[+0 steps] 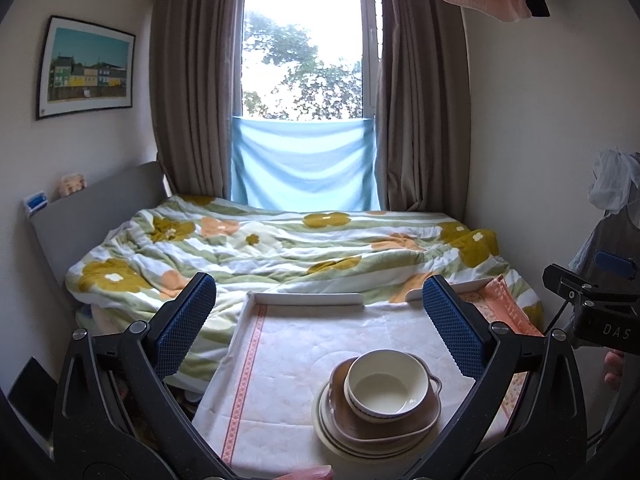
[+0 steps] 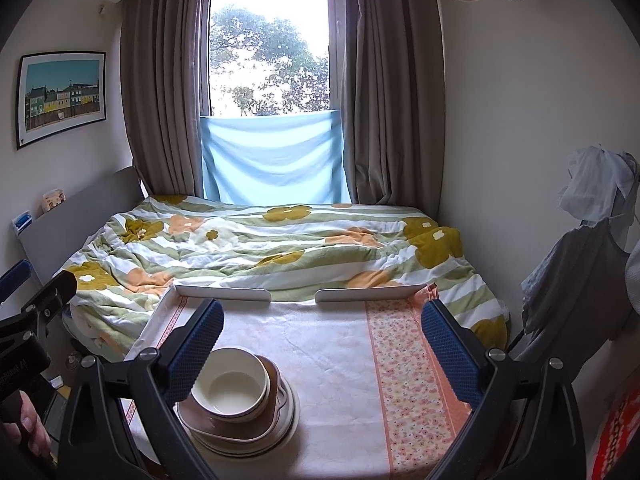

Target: Organize plates and bowls

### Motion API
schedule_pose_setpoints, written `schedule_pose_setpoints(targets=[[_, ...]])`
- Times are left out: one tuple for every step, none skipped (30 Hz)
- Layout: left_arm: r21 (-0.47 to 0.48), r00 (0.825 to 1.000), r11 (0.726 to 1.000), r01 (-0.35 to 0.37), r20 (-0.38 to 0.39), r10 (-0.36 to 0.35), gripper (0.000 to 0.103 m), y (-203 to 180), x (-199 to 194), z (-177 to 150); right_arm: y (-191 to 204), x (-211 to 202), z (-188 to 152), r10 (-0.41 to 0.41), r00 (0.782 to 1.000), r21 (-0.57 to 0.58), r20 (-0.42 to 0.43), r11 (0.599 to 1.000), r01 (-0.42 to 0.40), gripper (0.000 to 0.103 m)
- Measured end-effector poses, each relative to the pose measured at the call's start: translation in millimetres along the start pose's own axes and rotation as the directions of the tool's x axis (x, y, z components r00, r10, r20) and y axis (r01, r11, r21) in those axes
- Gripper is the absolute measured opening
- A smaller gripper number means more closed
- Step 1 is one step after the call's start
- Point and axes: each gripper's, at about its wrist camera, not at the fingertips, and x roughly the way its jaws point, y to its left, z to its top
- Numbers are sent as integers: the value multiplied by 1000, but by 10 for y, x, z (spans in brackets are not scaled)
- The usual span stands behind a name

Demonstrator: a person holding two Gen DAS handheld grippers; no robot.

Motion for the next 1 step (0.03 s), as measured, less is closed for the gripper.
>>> schedule_pose_setpoints(targets=[[1,1000,1000,8,-5,-8,103,12,25,4,-4,15,0,-2,1000,2,-3,1000,2,98]])
